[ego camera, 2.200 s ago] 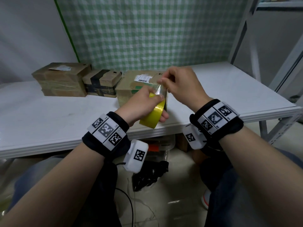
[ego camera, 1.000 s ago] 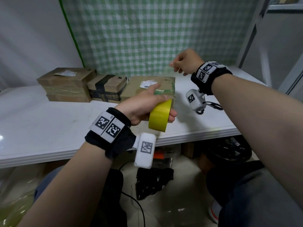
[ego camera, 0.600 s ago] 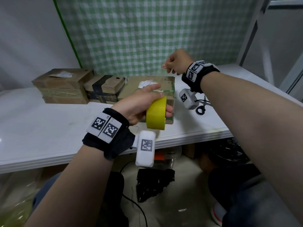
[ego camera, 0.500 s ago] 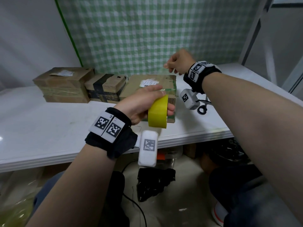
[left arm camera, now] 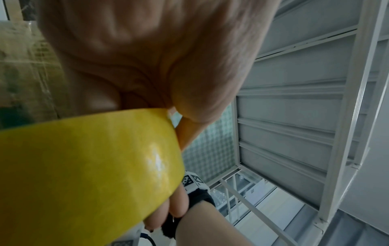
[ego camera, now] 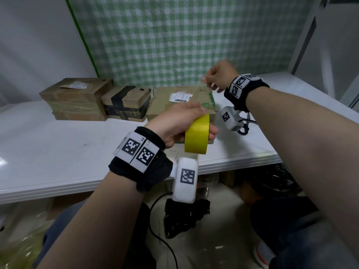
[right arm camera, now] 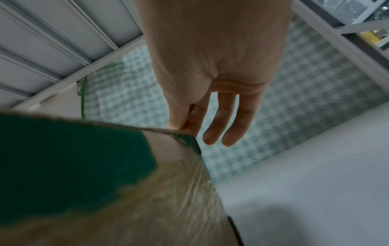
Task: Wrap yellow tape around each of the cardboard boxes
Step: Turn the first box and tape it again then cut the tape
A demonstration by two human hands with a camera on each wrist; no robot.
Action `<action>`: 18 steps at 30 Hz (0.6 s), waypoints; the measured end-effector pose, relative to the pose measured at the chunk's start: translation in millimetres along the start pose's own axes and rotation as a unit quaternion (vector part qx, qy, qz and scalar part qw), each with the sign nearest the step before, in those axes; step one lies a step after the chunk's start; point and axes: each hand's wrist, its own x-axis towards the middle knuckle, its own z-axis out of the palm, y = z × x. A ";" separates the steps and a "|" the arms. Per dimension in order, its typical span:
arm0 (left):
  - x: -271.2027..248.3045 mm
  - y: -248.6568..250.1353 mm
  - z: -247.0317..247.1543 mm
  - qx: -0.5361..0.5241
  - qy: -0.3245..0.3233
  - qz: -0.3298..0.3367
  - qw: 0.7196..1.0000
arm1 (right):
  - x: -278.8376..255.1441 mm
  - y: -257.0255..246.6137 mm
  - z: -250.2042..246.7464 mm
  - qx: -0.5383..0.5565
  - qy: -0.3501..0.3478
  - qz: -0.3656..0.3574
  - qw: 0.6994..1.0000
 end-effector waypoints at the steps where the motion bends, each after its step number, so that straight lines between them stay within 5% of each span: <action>1: 0.9 -0.3 0.7 -0.001 -0.002 0.000 1.000 | -1.2 1.3 1.3 0.010 -0.002 0.006 1.000; 12: 2.7 -0.9 4.8 0.030 -0.015 -0.015 0.999 | -9.9 1.4 6.7 0.088 -0.012 0.084 0.993; 18: -1.7 -3.3 1.4 0.046 -0.043 -0.019 0.998 | -34.0 43.9 8.6 0.115 -0.016 0.145 0.983</action>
